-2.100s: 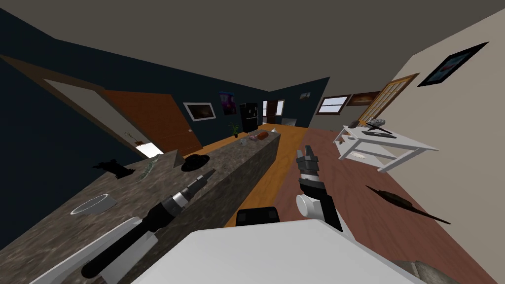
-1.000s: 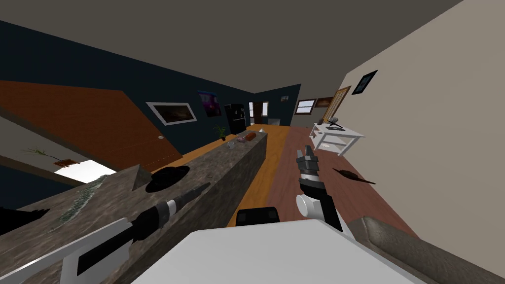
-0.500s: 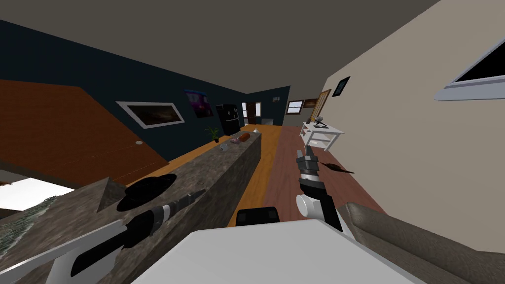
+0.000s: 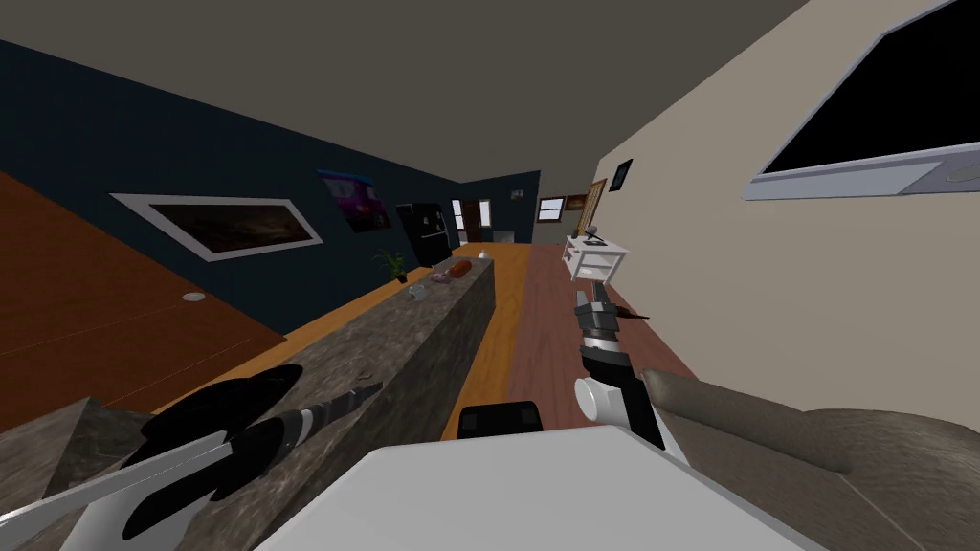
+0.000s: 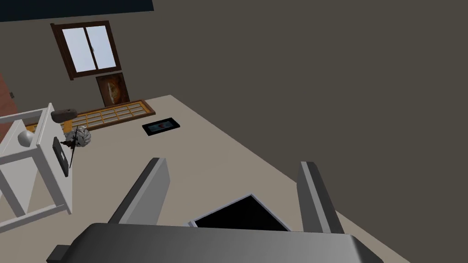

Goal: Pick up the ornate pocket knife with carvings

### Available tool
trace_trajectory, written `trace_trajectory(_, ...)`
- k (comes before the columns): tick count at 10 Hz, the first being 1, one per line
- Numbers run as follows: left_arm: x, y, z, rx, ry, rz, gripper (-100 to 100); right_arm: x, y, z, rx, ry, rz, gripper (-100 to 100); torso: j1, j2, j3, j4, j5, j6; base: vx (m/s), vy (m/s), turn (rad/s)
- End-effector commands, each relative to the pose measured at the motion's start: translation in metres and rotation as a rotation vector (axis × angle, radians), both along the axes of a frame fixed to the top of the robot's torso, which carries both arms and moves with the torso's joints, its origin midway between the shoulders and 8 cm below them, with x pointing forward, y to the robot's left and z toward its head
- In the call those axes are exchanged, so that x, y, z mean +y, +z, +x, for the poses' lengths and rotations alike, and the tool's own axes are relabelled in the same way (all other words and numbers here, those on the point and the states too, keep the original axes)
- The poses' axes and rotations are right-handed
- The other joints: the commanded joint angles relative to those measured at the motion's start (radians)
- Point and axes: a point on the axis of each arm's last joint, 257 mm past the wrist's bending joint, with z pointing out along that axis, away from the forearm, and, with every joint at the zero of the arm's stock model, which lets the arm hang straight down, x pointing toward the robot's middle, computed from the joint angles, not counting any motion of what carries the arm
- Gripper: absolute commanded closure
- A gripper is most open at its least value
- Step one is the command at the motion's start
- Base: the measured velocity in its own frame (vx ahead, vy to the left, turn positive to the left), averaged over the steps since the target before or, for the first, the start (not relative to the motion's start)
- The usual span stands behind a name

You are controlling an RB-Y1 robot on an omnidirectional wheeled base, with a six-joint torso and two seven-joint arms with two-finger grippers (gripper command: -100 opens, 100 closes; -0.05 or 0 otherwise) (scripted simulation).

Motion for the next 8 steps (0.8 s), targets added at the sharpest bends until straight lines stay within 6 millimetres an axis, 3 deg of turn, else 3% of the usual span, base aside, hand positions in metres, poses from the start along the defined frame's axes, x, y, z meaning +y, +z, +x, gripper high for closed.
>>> trace_trajectory(1,0.023,-0.008,-0.015,0.052,0.014,0.061,-100,0.0,0.0,0.0,0.0,0.0,0.0,0,0.0,0.0,0.0,0.0,0.0,0.0,0.021,-0.011,-0.291)
trace_trajectory(3,0.057,-0.014,-0.033,0.122,0.026,0.151,-100,0.0,0.0,0.0,0.0,0.0,0.0,0,0.0,0.001,0.0,0.0,0.0,0.0,0.022,-0.007,-0.285)
trace_trajectory(5,0.075,-0.015,-0.042,0.159,0.03,0.202,-100,0.0,0.0,0.0,0.0,0.0,0.0,0,0.0,0.0,0.0,0.0,0.0,-0.001,0.022,-0.004,-0.184)
trace_trajectory(7,0.073,-0.014,-0.041,0.154,0.029,0.196,-100,0.0,0.0,0.0,0.0,0.0,0.0,0,0.0,0.001,0.001,0.0,0.0,-0.001,0.007,-0.001,-0.024)
trace_trajectory(8,0.074,-0.014,-0.041,0.155,0.03,0.198,0,0.0,0.0,0.0,0.0,0.0,0.0,0,0.0,0.002,0.001,0.001,0.0,-0.002,0.0,0.0,0.0)
